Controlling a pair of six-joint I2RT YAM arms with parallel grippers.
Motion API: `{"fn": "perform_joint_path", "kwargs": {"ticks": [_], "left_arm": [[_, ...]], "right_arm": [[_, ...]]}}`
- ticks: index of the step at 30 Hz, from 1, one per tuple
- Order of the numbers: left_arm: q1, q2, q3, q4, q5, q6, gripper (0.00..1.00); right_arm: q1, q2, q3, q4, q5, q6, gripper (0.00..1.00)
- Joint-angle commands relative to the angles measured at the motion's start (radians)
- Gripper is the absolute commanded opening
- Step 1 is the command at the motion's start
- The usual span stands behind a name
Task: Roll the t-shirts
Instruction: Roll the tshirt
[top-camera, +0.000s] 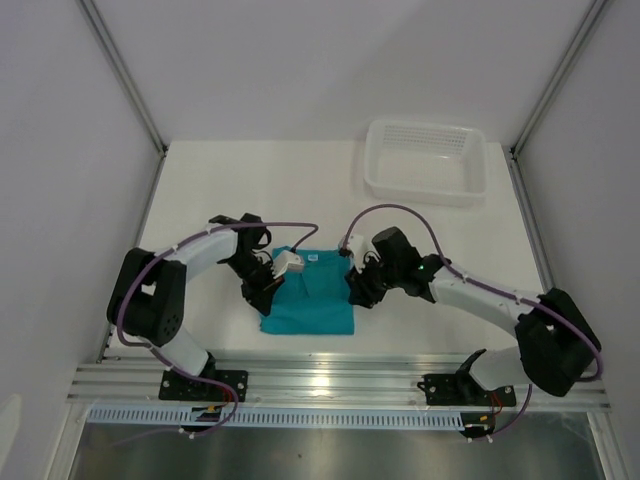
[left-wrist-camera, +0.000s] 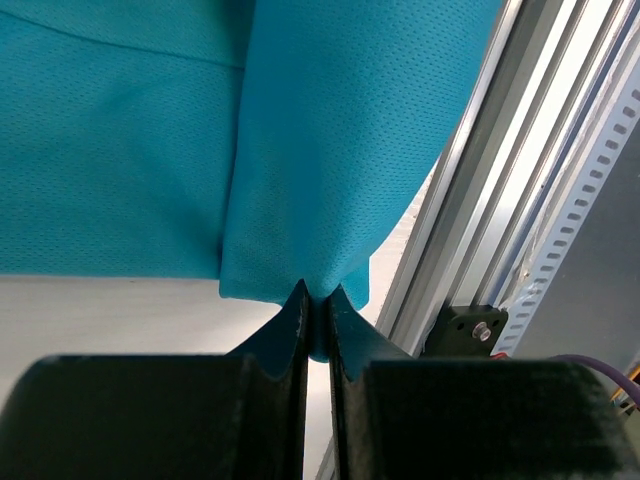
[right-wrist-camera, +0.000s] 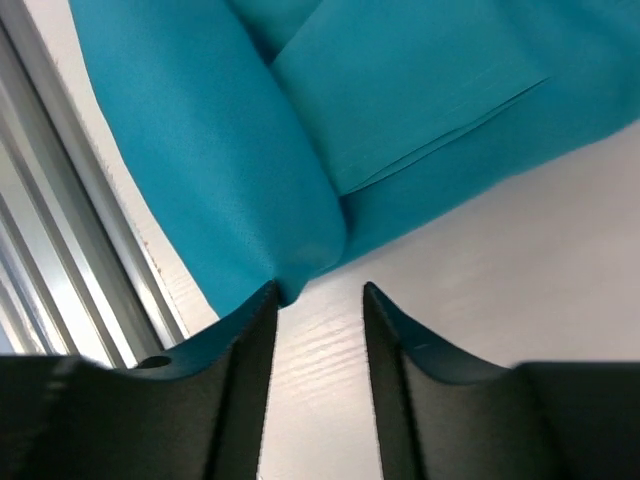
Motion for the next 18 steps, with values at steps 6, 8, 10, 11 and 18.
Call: {"fn": "perform_joint_path", "kwargs": {"ticks": [6,8,10,11,18], "left_arm": [[0.025,0.024,0.050,0.028,0.038,-0.014,0.10],[0.025,0.031,0.050,0.034,0.034,-0.021,0.10],[0.027,0.038,0.052,0.037,0.029,-0.024,0.11],[0.027,0.041,0.052,0.039,0.026,-0.028,0.11],[0.027,0.040,0.050,0.051,0.020,-0.041,0.13]], "right_arm": [[0.103,-0.267,-0.070,0.157,0.274,0.130,0.42],[0.193,-0.275,-0.084,0.215,0.329,0.142,0.32],[0.270,-0.258,-0.119,0.296,0.352,0.150,0.22],[0.291,-0.249,-0.130,0.375,0.346,0.153,0.19],[0.359,-0.059,-0.145,0.600,0.295,0.182,0.07]]}}
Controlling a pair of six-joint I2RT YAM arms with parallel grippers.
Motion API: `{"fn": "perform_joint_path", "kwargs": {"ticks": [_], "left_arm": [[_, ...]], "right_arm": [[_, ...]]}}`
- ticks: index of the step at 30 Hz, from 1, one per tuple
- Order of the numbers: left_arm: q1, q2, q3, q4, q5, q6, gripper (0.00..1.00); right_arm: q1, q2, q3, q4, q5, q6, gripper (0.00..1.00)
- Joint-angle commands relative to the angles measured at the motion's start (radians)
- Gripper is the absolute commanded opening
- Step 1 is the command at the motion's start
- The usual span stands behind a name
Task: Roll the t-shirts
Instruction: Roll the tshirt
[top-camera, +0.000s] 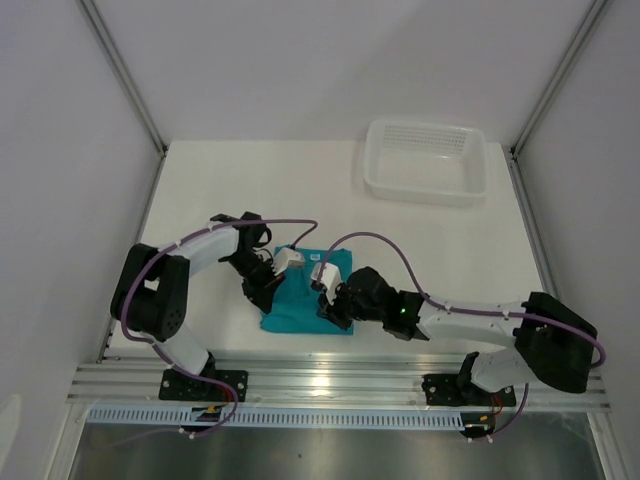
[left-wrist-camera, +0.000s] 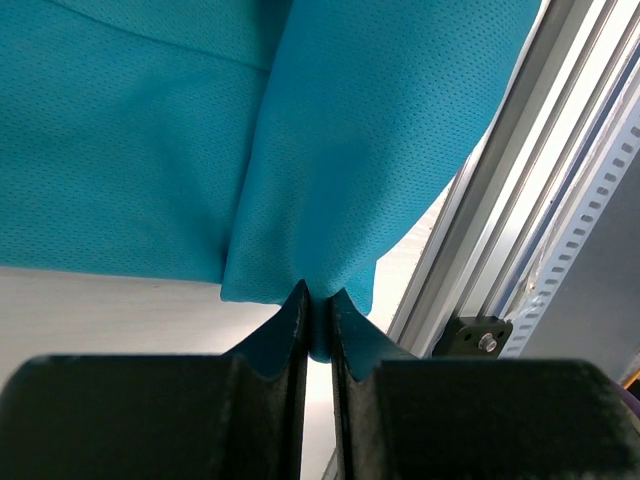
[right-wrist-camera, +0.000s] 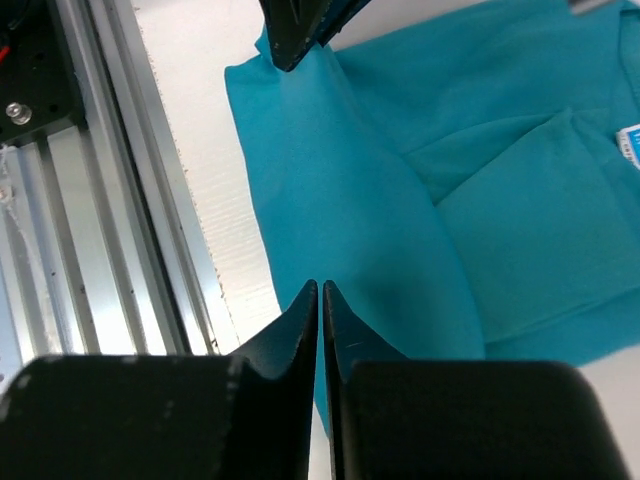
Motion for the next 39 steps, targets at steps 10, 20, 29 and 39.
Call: {"fn": "perform_joint_path", "kwargs": {"ticks": [10,20,29,39], "left_arm": [[0.012,-0.019,0.037,0.033,0.017,-0.045,0.23],[0.018,-0.132,0.045,0.100,-0.014,-0.157,0.31],[0.027,-0.388,0.007,0.148,-0.007,-0.229,0.32],[-0.123,-0.329,-0.155,0.281,-0.129,-0.230,0.18]], "right_arm": [[-0.036,0.181,-0.020,0.256,0.007,0.099,0.03],[-0.082,0.275,-0.029,0.284,0.053,0.194,0.01],[-0.121,0.270,-0.065,0.339,0.058,0.263,0.01],[-0.121,0.273,-0.060,0.339,0.073,0.277,0.01]]}}
